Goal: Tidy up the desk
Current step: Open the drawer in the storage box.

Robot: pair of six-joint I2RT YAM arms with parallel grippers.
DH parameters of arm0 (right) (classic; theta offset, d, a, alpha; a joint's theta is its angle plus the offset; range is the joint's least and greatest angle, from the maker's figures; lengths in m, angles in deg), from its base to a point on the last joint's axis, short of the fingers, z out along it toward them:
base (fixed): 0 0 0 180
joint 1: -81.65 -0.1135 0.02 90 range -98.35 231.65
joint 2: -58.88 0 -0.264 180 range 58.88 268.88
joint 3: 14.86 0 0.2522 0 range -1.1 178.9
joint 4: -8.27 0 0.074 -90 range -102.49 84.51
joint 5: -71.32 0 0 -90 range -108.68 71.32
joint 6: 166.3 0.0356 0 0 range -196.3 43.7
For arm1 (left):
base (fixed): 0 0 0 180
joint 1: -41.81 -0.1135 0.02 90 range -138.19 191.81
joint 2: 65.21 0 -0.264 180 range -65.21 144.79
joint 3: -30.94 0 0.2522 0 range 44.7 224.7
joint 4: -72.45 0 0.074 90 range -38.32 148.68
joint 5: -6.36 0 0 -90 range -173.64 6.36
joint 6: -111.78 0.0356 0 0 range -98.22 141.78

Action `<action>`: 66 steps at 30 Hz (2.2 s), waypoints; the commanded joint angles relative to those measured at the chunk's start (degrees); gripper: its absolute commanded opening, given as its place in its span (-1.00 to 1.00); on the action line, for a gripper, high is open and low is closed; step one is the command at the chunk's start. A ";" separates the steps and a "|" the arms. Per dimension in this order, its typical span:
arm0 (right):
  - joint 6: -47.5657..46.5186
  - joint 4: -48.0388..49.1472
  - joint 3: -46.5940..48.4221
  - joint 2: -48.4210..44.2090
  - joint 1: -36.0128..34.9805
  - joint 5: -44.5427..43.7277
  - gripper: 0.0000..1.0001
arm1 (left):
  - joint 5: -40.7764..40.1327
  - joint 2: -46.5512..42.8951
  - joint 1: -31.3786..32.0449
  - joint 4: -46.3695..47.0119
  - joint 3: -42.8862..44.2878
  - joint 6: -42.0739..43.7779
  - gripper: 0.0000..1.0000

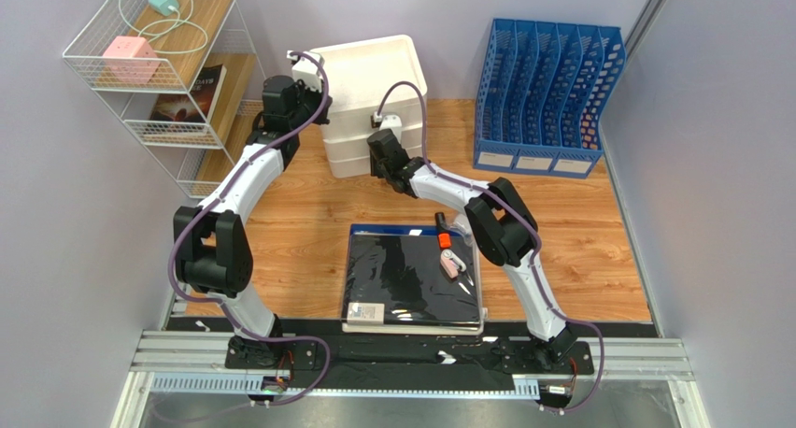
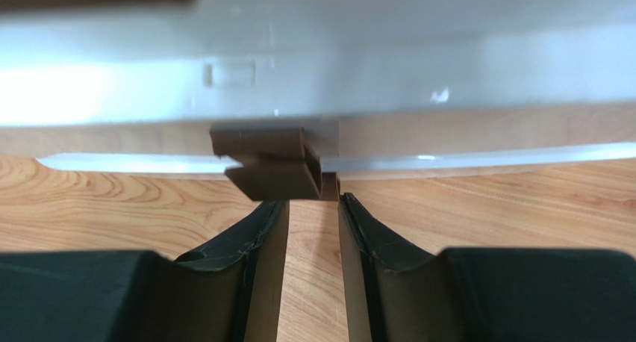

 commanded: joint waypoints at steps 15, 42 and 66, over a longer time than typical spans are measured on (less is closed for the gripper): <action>0.10 -0.93 6.86 4.77 1.88 2.85 -0.35 | 2.14 0.81 0.06 -10.62 -2.95 0.92 -1.00; 3.62 5.48 -10.97 -6.47 1.18 2.85 -1.00 | 0.56 1.78 0.06 -10.27 -2.51 0.66 -1.00; 3.44 8.39 -20.65 -14.04 -0.94 0.47 -0.07 | -3.92 -5.43 1.29 -18.09 -2.25 4.27 -0.68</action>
